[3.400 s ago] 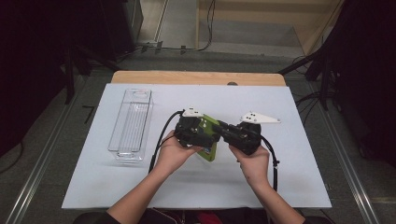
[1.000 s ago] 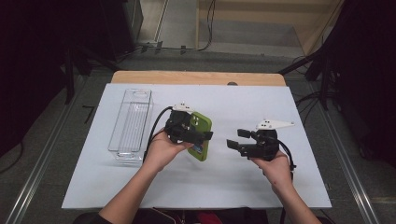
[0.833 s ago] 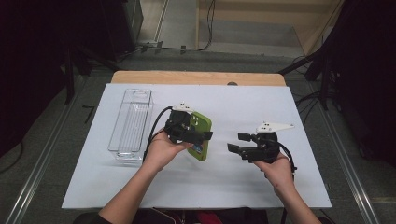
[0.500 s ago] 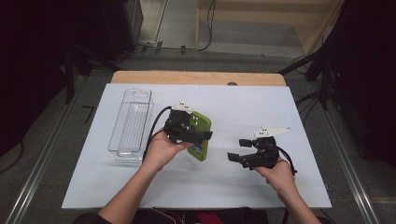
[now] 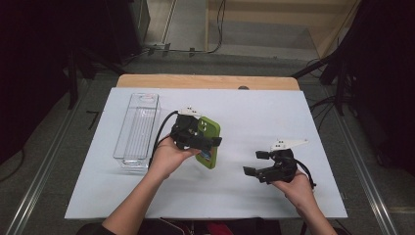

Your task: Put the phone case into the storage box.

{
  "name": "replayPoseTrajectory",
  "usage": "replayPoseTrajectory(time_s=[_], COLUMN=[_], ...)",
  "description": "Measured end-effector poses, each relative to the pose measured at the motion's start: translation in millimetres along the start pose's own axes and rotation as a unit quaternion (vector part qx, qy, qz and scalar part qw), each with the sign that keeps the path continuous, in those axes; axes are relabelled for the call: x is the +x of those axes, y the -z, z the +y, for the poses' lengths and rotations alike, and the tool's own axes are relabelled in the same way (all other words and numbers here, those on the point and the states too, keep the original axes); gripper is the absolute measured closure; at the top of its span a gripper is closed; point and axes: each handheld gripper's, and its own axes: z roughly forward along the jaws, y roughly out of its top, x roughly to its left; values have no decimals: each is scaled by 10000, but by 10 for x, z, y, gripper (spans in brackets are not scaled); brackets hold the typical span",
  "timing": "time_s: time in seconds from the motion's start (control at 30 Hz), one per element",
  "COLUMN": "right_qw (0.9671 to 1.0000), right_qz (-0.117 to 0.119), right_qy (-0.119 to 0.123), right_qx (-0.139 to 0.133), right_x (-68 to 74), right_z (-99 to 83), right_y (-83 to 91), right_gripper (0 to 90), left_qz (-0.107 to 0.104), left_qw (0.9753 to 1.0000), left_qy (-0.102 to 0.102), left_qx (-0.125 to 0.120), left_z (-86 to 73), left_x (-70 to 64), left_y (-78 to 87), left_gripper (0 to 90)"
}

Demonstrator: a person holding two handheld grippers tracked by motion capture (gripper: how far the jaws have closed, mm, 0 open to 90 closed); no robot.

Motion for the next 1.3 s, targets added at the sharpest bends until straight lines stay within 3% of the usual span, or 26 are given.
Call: replayPoseTrajectory(time_s=[0.57, 0.87, 1.3], right_qw=[10000, 9999, 9999], right_qz=[-46, -128, -65], right_qy=[22, -7, -60], right_qx=[-41, 2, 71], right_x=[-47, -103, -113], right_z=[-220, -257, -265], right_y=[70, 100, 80], right_gripper=[112, 114, 115], left_qz=[-103, -114, 4], left_qw=[9998, 9997, 9996], left_qy=[-157, -197, -226], left_qx=[96, 102, 164], left_z=[43, 86, 135], left_x=[14, 46, 97], left_y=[111, 244, 439], left_gripper=[170, 170, 170])
